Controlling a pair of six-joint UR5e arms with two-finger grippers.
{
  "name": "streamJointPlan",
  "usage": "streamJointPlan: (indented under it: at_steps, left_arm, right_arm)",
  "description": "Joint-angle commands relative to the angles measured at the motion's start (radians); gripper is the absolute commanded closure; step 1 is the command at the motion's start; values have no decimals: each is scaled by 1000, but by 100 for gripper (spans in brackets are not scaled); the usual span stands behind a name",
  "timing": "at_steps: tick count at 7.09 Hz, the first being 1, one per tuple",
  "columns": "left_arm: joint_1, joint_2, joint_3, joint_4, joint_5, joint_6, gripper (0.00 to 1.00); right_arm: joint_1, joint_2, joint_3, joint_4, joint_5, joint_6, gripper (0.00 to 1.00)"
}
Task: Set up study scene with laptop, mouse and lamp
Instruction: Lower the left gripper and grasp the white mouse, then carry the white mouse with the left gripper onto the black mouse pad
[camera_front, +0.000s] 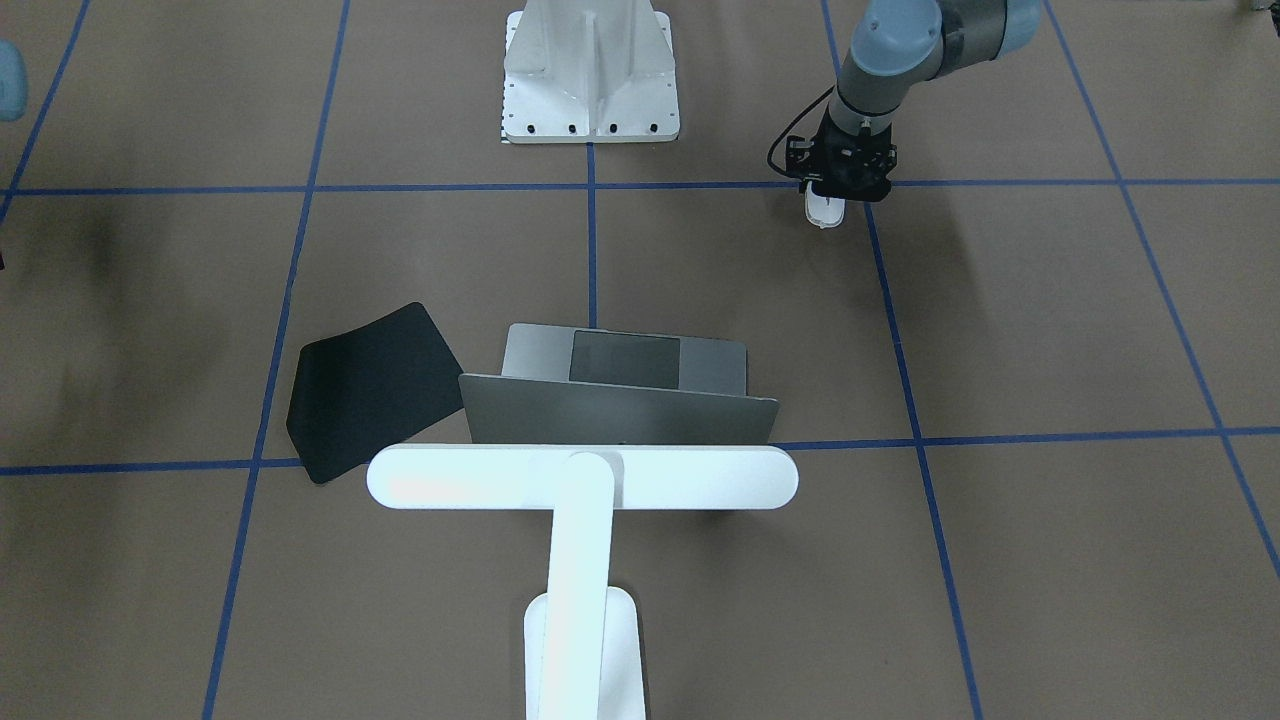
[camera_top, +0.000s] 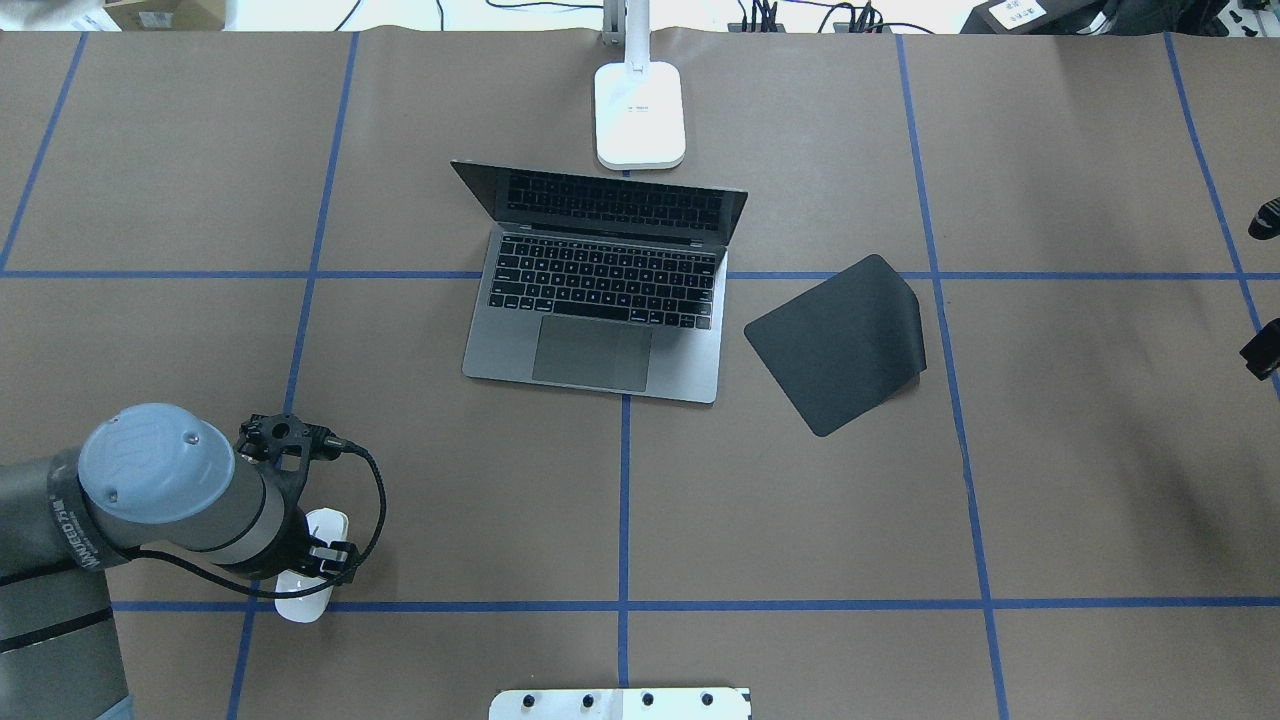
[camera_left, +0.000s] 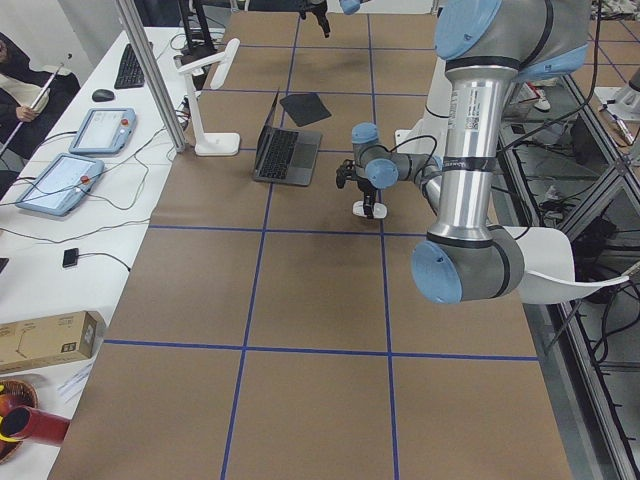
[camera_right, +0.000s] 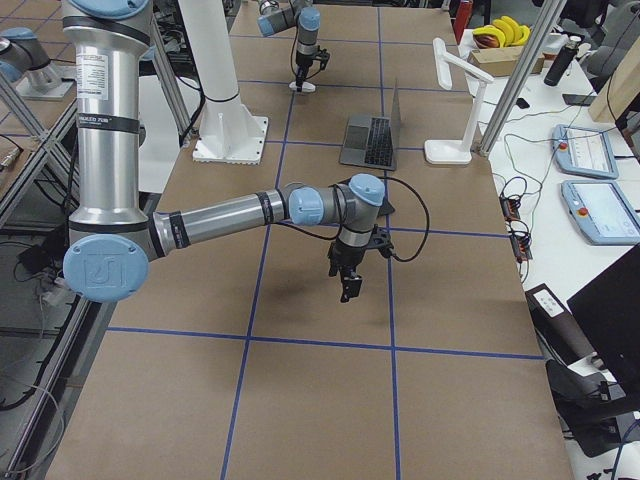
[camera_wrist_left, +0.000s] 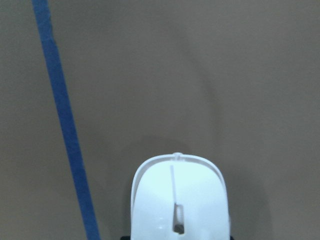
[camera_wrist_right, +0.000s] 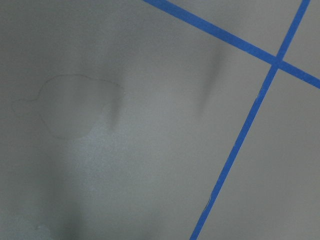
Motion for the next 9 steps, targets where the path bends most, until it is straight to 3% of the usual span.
streamJointPlan:
  at_steps: [1, 3, 5, 9]
  left_arm:
    - [-39, -136, -16, 127, -18, -2, 78]
    - [-65, -345, 7, 336, -18, -7, 78]
    - [-76, -428, 45, 343, -20, -56, 78]
    - [-81, -604, 172, 334, -17, -158, 78]
  right_arm:
    - [3, -4, -1, 1, 4, -1, 0]
    - [14, -5, -20, 1, 8, -11, 0]
    - [83, 5, -115, 9, 36, -124, 0]
    - [191, 4, -185, 11, 44, -268, 0]
